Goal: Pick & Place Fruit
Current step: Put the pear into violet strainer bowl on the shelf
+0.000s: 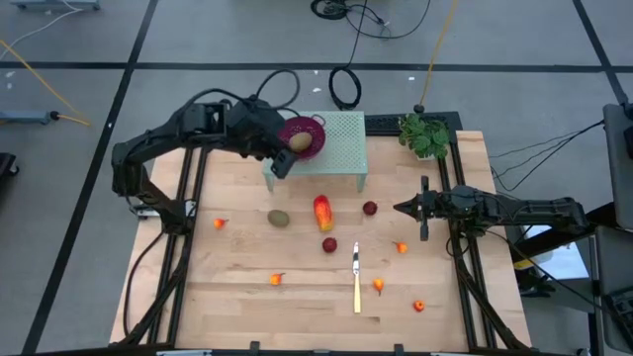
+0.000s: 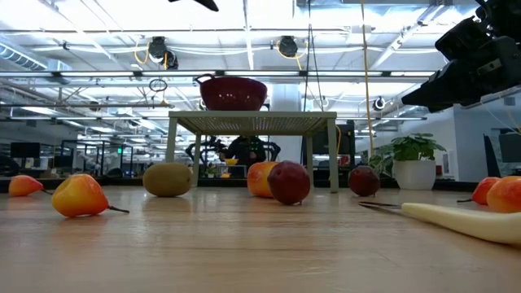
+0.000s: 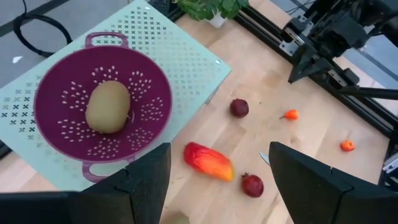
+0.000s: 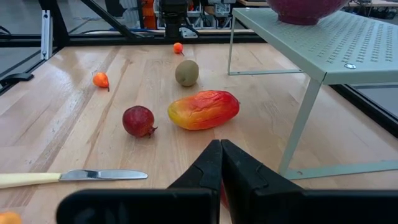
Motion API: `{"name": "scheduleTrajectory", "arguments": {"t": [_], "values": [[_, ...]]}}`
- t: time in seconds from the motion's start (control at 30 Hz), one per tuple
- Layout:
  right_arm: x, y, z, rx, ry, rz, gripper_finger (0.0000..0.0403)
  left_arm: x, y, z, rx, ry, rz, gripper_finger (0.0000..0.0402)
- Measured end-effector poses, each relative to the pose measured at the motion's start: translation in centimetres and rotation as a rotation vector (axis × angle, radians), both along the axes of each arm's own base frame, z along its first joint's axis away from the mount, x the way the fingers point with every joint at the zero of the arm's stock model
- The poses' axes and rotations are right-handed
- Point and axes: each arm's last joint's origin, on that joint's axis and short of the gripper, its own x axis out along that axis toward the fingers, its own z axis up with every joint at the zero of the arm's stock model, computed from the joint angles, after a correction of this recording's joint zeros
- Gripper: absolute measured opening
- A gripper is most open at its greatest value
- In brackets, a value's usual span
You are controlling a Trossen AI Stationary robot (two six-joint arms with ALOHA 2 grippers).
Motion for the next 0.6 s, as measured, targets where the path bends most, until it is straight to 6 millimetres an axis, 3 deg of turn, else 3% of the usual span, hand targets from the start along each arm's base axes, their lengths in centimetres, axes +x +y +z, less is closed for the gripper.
{"name": "scheduleTrajectory", "arguments": {"t": [0.23, 0.6], "values": [[0.0, 0.0, 0.0, 0.000, 0.000, 0.001, 0.0004, 0.3, -1.0, -0.1, 0.004, 0.005, -0.037, 0.0271], [0.0, 0.0, 0.0, -0.003, 0.003, 0.001, 0.0004, 1.7, -5.5, -1.9, 0.014, 0.139, -0.194, 0.0271]]}}
